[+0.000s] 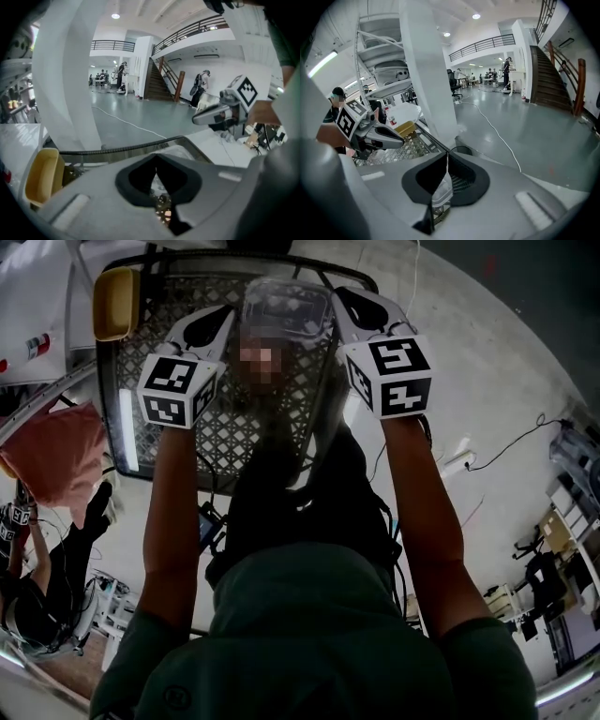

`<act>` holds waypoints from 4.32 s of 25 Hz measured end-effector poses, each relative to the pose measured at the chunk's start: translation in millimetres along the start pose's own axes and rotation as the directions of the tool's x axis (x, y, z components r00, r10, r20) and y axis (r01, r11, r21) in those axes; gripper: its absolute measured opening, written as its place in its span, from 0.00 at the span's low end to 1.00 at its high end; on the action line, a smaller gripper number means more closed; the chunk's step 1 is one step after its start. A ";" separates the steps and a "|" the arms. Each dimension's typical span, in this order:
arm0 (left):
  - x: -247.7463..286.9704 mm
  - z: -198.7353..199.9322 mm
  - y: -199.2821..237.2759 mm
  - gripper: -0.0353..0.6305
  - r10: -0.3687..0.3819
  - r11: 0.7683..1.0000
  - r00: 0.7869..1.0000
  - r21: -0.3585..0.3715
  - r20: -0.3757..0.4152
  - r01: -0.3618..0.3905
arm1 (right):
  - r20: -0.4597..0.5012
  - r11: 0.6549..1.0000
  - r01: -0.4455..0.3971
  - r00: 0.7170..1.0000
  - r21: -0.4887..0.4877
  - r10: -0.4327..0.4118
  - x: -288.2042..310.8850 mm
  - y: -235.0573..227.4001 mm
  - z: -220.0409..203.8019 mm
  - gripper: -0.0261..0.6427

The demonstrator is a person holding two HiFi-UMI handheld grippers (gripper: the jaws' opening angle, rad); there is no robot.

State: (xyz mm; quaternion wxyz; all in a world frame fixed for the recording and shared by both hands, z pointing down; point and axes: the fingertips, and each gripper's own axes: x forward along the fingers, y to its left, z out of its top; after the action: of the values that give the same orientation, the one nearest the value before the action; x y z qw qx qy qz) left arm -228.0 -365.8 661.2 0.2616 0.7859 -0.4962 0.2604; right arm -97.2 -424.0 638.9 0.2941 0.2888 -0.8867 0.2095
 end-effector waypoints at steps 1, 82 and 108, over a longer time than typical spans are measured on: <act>2.8 -2.9 0.7 0.06 0.000 1.000 1.000 -0.003 -0.006 0.000 | -0.007 1.000 -0.001 1.000 0.002 0.001 2.8 -1.0 -3.7 0.06; -5.5 7.2 11.9 0.06 0.014 0.994 1.000 -0.111 0.009 -0.013 | 0.033 0.998 0.031 0.999 0.057 -0.033 4.5 -3.8 -2.1 0.04; -183.3 128.9 -33.6 0.06 0.103 0.991 0.931 0.046 0.351 -0.126 | 0.345 0.978 0.134 0.936 -0.161 -0.071 -157.8 85.4 137.8 0.04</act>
State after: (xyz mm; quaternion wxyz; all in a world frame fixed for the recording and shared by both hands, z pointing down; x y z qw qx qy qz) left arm -246.1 -321.7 439.7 0.1276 0.7975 -0.5705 0.1490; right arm -102.5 -373.5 418.5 0.1739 0.3384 -0.9229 0.0592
